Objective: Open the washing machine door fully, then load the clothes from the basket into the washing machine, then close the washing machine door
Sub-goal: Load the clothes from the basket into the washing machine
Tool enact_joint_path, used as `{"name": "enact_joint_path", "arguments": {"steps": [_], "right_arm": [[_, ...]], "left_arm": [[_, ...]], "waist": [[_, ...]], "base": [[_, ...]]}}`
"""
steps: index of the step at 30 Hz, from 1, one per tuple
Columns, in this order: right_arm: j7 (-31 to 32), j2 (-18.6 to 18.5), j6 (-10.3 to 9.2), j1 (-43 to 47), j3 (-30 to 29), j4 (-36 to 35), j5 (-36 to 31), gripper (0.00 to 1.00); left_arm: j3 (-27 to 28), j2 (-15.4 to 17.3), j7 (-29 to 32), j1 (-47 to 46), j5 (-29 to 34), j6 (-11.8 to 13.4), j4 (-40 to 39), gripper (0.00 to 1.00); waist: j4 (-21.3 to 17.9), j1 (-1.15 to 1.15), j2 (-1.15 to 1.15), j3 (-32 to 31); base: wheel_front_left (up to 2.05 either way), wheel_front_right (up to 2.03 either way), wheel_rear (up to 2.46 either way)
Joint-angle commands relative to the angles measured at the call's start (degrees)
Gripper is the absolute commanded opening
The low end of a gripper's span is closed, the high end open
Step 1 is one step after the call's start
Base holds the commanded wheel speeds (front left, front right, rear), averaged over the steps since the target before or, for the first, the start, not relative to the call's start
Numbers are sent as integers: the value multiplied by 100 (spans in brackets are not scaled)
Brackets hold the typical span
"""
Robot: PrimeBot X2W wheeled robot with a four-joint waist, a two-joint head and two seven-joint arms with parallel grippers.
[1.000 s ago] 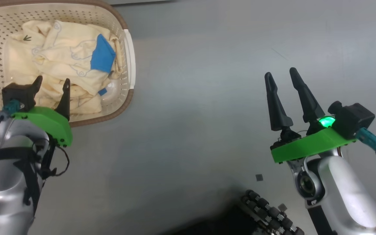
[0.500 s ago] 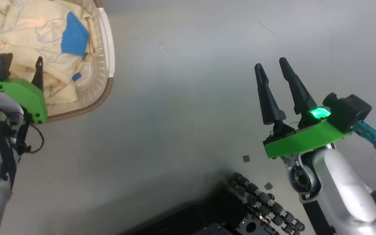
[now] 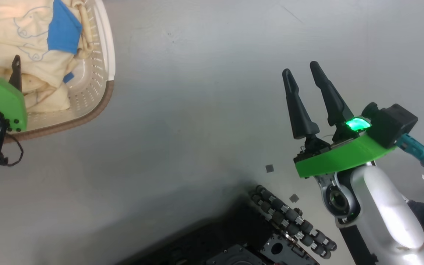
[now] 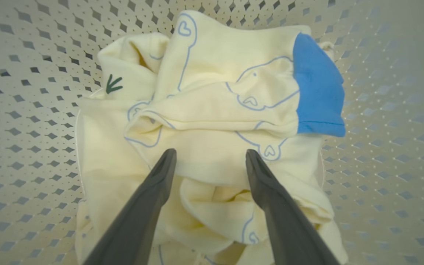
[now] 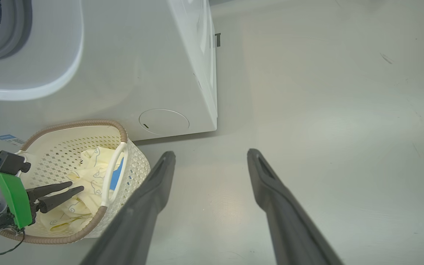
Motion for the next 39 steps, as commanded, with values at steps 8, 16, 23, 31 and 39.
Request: {"name": "enact_joint_path", "arguments": {"steps": [8, 16, 23, 31, 39], "right_arm": [[-54, -64, 25, 117, 149, -202, 102, 100], [-54, -64, 25, 134, 189, -228, 177, 100], [-54, -64, 25, 195, 120, -282, 169, 100], [-54, -64, 25, 309, -31, -362, 105, 100], [-54, -64, 25, 308, -89, -377, 87, 100]], "left_arm": [[33, 397, 199, -156, 77, 32, -135, 100], [-67, 494, 384, -280, 111, 41, -256, 100], [-182, 465, 492, -334, 109, 35, -320, 100], [-351, 454, 586, -434, 152, 25, -254, 36], [-467, 385, 519, -592, 150, 17, -198, 0]], "waist": [[-66, 0, 0, 158], [-161, 0, 0, 305], [-138, 0, 0, 363], [-100, 0, 0, 419], [-52, 0, 0, 471]], "base": [[0, 0, 0], [0, 0, 0], [0, 0, 0], [0, 0, 0], [0, 0, 0]]}}
